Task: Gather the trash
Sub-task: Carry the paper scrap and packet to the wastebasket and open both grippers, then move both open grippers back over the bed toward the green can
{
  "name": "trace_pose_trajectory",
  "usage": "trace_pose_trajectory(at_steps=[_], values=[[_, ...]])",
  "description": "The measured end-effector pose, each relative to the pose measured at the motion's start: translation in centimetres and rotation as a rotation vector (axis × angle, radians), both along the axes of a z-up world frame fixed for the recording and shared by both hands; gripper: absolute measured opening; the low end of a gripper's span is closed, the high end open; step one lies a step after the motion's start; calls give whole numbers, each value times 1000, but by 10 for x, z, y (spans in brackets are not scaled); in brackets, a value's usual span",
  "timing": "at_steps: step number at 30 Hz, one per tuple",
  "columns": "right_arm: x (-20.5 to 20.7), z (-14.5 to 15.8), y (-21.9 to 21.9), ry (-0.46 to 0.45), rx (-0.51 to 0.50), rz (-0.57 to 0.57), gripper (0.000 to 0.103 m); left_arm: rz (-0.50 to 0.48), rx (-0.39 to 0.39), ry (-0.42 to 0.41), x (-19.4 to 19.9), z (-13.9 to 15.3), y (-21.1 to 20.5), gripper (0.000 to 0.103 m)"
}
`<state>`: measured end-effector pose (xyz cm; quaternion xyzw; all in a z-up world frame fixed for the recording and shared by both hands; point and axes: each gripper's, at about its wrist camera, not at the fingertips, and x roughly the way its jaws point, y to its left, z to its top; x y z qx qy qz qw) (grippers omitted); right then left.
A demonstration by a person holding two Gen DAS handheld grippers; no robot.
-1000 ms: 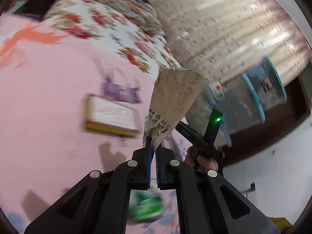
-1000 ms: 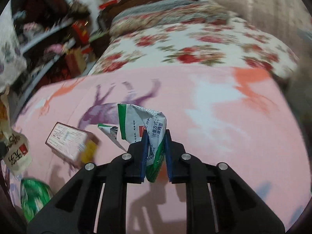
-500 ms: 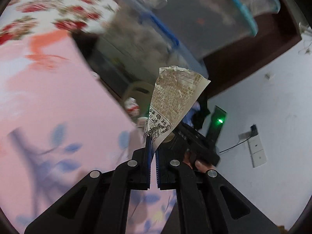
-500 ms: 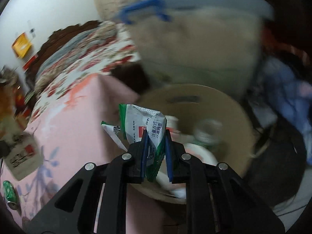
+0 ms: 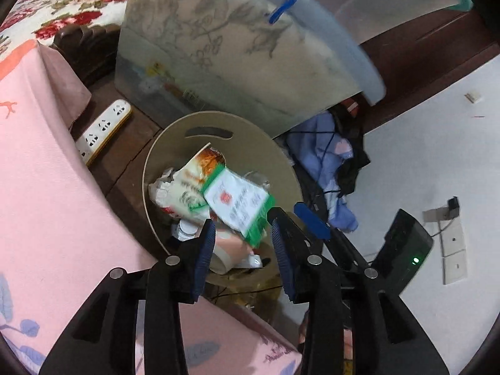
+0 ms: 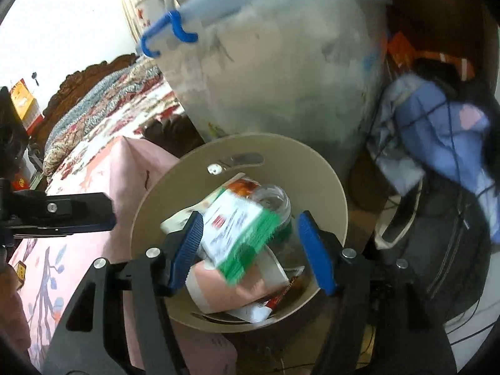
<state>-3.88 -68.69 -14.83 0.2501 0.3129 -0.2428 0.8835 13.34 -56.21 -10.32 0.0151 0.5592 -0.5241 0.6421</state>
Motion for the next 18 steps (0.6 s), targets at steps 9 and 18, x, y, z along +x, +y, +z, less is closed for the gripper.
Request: trace_pose_trajectory(at_steps=[9, 18], values=[[-30, 31, 41, -117, 58, -18, 65, 73, 61, -372, -38, 38, 83, 37], [-42, 40, 109, -207, 161, -9, 65, 224, 133, -519, -57, 55, 181, 45]])
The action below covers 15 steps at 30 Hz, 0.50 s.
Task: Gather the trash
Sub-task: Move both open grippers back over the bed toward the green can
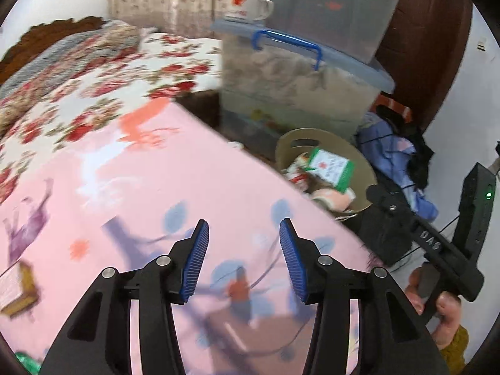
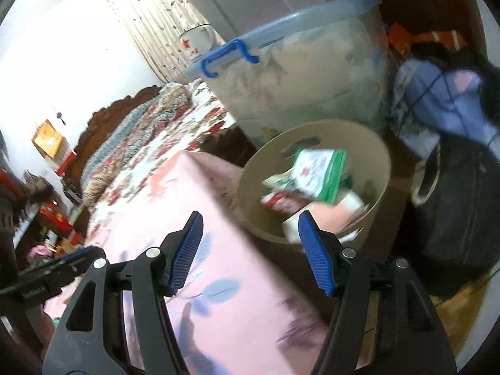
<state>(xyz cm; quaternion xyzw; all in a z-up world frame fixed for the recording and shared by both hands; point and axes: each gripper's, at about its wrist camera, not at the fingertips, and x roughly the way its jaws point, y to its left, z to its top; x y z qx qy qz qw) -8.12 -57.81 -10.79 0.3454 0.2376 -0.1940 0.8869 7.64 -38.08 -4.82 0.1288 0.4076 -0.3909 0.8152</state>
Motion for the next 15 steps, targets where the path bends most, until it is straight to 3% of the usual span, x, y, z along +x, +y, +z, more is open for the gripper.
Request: trace_pose_trajectory(at_steps=[4, 15], values=[[5, 3, 29, -25, 52, 31, 65, 65, 18, -41, -5, 7, 44, 45], [36, 28, 121, -6, 12, 179, 69, 248, -5, -129, -11, 24, 165, 52]])
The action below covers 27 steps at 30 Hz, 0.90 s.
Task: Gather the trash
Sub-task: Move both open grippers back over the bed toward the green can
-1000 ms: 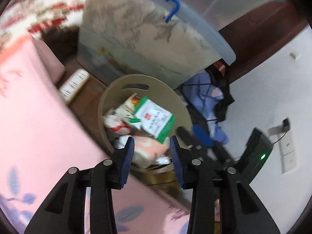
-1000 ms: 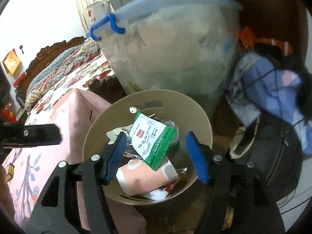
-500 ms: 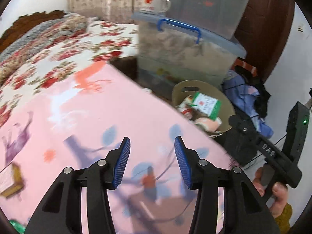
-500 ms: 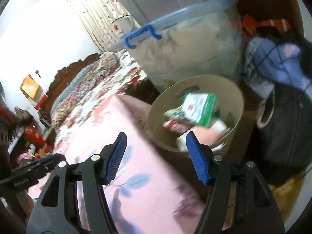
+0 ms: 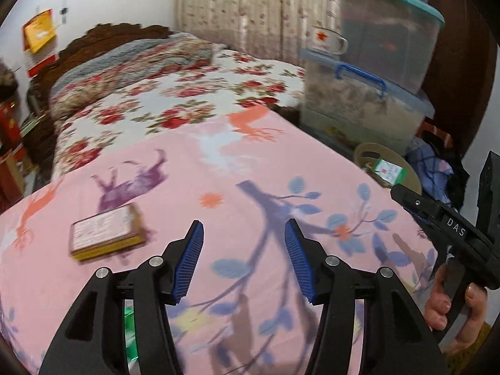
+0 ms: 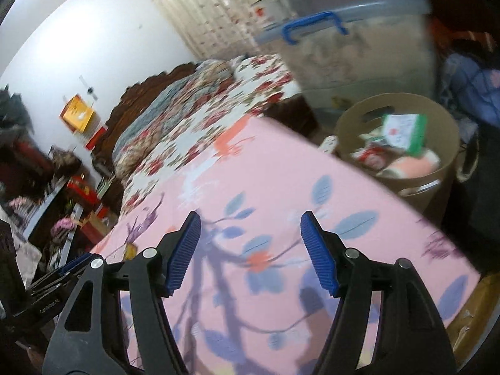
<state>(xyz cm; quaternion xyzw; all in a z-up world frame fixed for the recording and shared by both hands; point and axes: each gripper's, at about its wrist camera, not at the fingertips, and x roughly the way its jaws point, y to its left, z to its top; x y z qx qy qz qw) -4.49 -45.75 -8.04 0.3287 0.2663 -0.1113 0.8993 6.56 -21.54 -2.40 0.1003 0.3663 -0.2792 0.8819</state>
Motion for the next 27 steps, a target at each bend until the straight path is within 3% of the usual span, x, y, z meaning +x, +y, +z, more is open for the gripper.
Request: trace_pose_trajectory(at_steps=[10, 16, 25, 27], values=[[22, 5, 102, 37, -57, 148, 71, 143, -104, 2, -15, -7, 115, 56], [30, -6, 159, 75, -86, 218, 72, 234, -113, -4, -24, -25, 175, 56], [40, -35, 200, 202, -88, 248, 75, 426, -101, 33, -9, -61, 246, 56], [41, -38, 202, 217, -95, 247, 77, 455, -100, 46, -6, -67, 254, 61]])
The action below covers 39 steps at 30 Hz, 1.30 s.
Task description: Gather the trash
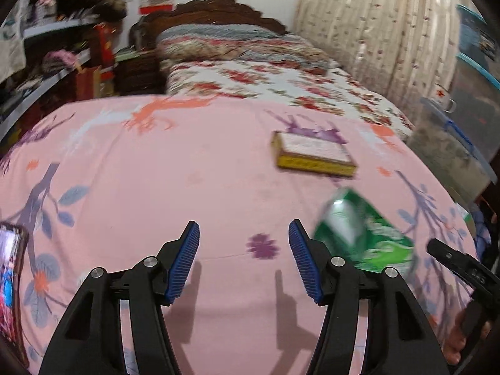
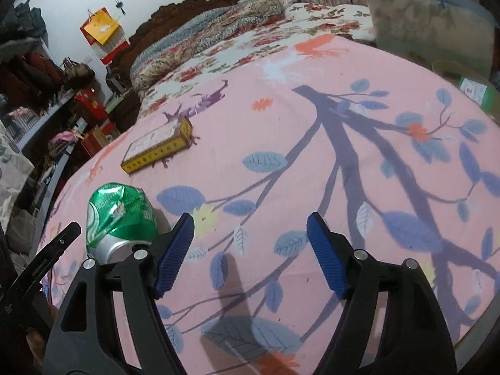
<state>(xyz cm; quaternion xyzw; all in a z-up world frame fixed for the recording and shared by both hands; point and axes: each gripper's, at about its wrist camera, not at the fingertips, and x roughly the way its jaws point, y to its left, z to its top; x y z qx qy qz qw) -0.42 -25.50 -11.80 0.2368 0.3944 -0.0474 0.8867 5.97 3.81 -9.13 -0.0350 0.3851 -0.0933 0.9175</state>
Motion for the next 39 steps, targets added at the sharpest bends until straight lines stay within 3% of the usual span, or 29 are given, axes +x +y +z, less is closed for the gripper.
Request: trace_pose_trajectory(at_steps=[5, 10, 13, 15, 23, 28, 39], values=[[2, -5, 4, 37, 11, 3, 81, 9, -27, 40, 5, -9, 9, 64], [3, -6, 13, 35, -7, 28, 97, 27, 24, 59, 7, -11, 5, 64], [3, -7, 16, 22, -20, 40, 100, 41, 33, 81, 9, -13, 7, 65], [0, -8, 16, 6, -20, 41, 100, 47, 24, 95, 12, -15, 10, 74], [-5, -11, 13, -50, -2, 74, 100, 37, -3, 118, 16, -18, 11, 93], [-5, -13, 4, -90, 57, 80, 100, 51, -28, 120, 16, -18, 16, 94], [-5, -12, 2, -109, 87, 78, 100, 23, -7, 135, 16, -19, 14, 94]])
